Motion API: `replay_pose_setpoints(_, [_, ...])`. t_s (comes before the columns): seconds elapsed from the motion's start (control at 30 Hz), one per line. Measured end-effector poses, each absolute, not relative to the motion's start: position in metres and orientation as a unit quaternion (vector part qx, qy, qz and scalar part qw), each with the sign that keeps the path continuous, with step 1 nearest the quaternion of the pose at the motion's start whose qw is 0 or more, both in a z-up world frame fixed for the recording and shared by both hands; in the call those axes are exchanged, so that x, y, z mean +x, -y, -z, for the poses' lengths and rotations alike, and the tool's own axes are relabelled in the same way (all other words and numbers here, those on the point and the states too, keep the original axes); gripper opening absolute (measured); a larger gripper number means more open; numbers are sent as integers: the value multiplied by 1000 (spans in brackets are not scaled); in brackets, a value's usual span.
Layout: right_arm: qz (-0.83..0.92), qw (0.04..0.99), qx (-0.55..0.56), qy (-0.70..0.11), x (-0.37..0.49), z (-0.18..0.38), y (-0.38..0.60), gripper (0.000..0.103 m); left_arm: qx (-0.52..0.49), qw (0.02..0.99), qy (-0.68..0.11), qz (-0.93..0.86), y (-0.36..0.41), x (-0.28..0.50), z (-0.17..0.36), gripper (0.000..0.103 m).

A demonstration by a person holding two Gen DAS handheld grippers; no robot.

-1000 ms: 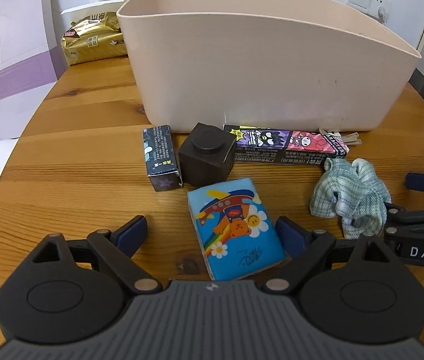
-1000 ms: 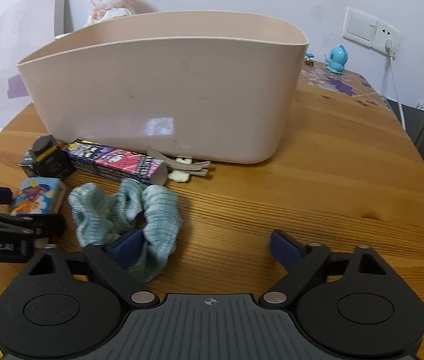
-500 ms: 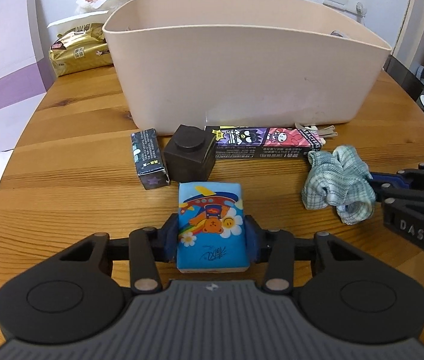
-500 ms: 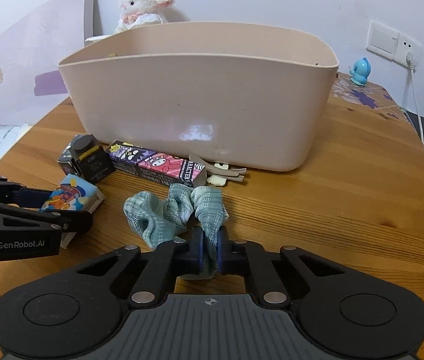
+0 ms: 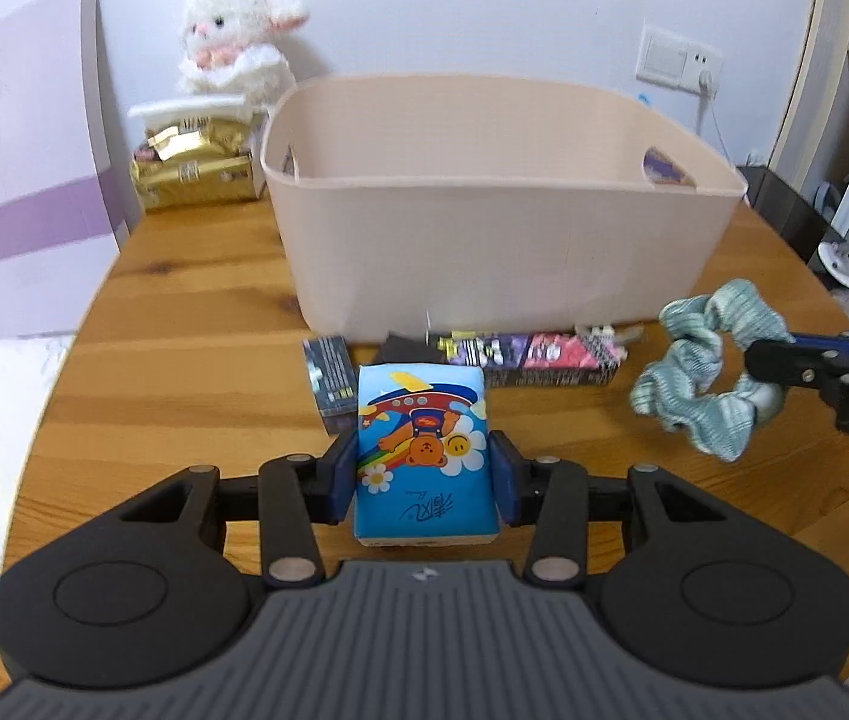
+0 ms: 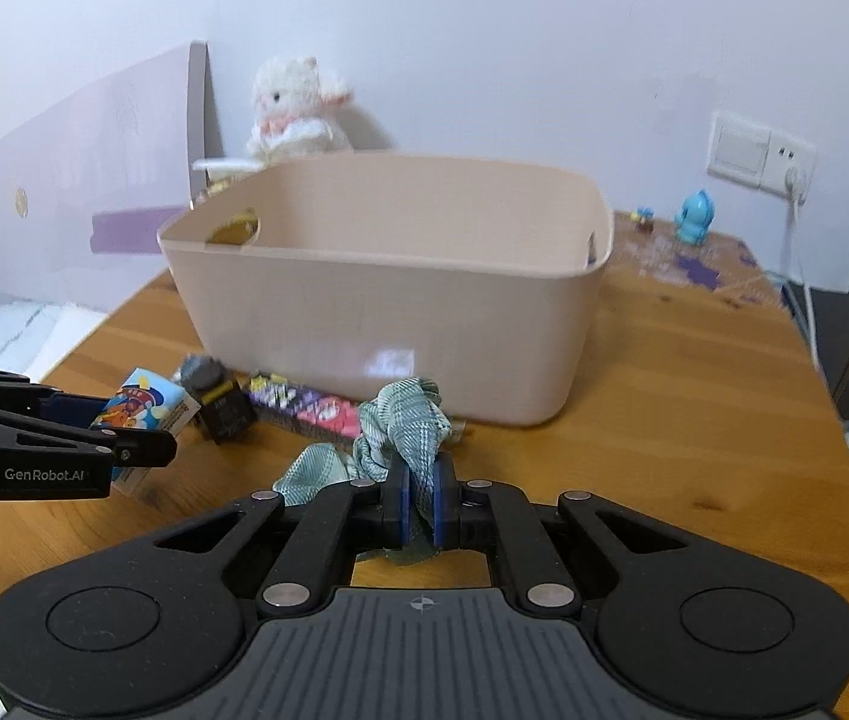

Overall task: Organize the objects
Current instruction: 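Carry tissue pack and scrunchie over the basket and open both tools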

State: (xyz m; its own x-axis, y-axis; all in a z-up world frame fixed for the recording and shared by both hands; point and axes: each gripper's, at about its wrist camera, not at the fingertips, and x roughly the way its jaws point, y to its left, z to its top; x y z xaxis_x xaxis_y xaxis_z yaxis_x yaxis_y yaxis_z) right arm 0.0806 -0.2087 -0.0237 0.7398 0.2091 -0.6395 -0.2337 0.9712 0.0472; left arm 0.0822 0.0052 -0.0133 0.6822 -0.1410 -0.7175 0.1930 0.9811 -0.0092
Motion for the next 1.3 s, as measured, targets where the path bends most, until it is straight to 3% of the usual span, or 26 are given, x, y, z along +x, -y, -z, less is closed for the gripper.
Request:
replay_pose_setpoints(0.77, [-89,973,-12,-211,121,-85,223,6,50,956,-284,62,1,146,-77,47])
replay_pose_setpoints(1.3, [-65,950,-13,-305,214,-32,217,6,80,911,-403,34,34,247,-20,47])
